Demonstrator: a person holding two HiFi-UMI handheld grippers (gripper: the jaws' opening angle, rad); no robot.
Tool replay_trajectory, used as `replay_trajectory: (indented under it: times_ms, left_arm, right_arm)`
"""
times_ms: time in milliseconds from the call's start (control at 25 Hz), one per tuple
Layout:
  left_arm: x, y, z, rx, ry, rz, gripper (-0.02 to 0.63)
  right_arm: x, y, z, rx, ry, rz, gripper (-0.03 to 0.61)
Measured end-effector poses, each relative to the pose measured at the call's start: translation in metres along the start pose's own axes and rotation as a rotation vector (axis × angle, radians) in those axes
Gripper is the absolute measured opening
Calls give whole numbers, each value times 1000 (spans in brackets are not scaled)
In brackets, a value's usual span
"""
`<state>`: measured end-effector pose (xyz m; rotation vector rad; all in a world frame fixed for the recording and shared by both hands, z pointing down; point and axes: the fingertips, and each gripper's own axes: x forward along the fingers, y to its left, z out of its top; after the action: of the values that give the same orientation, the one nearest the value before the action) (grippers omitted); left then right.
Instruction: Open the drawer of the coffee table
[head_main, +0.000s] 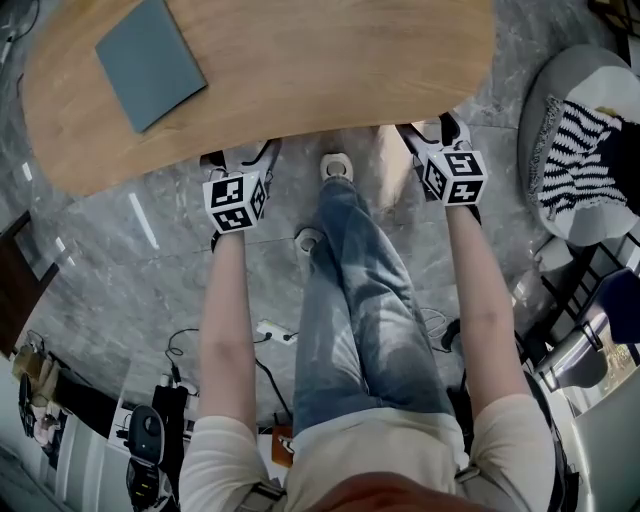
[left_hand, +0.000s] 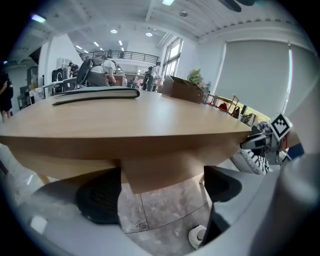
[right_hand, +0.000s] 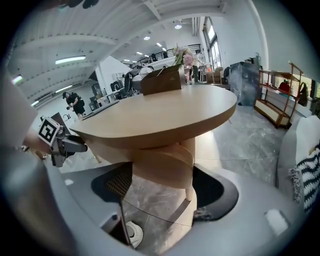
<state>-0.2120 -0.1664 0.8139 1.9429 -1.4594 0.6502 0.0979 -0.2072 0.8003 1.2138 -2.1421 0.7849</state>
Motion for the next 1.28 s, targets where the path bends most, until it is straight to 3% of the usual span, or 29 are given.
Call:
replay_trajectory:
  times_ms: [440, 1280]
  left_arm:
    - [2, -2, 5, -39, 9, 38, 474]
    - [-29, -18, -29, -64, 62, 45, 471]
  right_arm:
    - [1, -1, -1, 21, 16, -26, 367]
    - [-27, 12, -35, 30, 75, -34, 365]
